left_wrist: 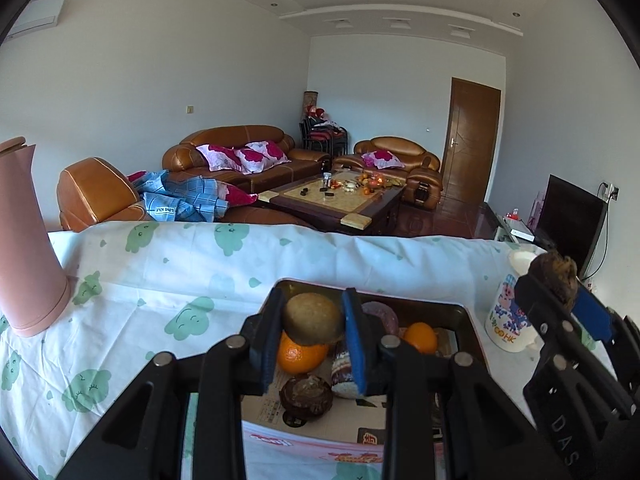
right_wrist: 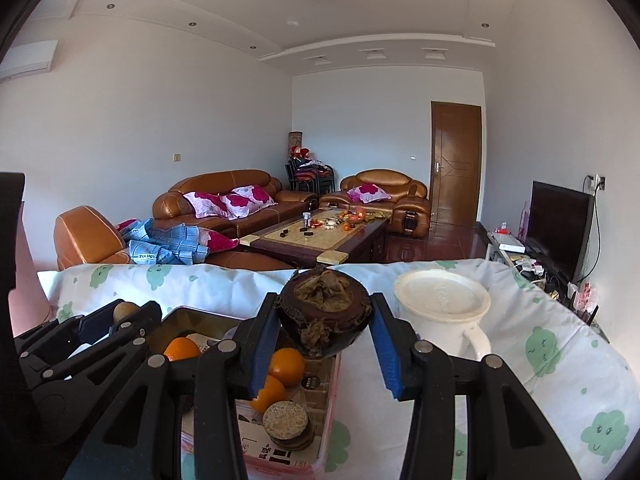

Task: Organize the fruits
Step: 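Carry both held fruits over the pink tin with both tools, then open the right tool to drop the dark fruit while the left tool releases the small fruit into the tin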

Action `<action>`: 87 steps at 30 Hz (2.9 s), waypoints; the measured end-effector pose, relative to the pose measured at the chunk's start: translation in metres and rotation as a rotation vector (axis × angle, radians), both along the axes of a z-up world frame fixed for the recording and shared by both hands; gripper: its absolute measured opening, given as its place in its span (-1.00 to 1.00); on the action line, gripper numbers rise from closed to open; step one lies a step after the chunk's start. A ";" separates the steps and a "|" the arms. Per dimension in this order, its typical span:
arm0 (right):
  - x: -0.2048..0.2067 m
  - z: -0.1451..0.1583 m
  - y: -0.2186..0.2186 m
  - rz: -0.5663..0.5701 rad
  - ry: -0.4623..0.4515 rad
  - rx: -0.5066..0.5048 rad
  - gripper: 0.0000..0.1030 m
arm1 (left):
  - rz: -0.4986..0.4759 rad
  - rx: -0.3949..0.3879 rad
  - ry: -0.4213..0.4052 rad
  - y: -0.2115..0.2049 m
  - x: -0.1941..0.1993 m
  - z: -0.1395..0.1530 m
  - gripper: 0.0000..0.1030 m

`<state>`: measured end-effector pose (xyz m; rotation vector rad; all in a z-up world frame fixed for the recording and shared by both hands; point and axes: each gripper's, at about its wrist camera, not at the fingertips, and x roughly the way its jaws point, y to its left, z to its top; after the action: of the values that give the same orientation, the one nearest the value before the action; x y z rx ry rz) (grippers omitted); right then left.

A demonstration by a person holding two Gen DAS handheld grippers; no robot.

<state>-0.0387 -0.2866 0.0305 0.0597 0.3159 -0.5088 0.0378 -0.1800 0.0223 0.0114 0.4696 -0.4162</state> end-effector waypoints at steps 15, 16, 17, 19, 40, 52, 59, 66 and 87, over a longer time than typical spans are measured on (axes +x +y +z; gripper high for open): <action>0.035 -0.017 -0.020 0.049 0.086 0.042 -0.08 | -0.016 0.076 0.025 -0.018 0.021 -0.021 -0.41; 0.038 -0.020 -0.020 0.053 0.098 0.046 -0.08 | -0.015 0.082 0.027 -0.019 0.021 -0.022 -0.41; 0.040 -0.022 -0.021 0.058 0.110 0.050 -0.08 | -0.012 0.088 0.030 -0.019 0.022 -0.023 -0.41; 0.043 -0.025 -0.020 0.066 0.130 0.051 -0.08 | -0.009 0.094 0.037 -0.019 0.023 -0.024 -0.41; 0.064 -0.041 -0.018 0.169 0.264 0.097 -0.08 | -0.023 0.130 0.149 -0.017 0.038 -0.037 -0.41; 0.075 -0.056 -0.026 0.204 0.341 0.197 -0.08 | -0.060 0.209 0.070 -0.026 0.030 -0.033 -0.42; 0.073 -0.056 -0.026 0.214 0.347 0.197 -0.07 | -0.081 0.221 0.100 -0.028 0.034 -0.036 -0.43; 0.073 -0.055 -0.027 0.221 0.345 0.200 -0.07 | -0.090 0.222 0.102 -0.028 0.034 -0.036 -0.43; 0.064 -0.054 -0.028 0.277 0.336 0.224 -0.06 | -0.118 0.225 0.102 -0.028 0.034 -0.037 -0.42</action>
<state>0.0252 -0.3143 -0.0234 0.1465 0.6989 -0.2037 0.0716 -0.2076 -0.0144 0.2370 0.6162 -0.4792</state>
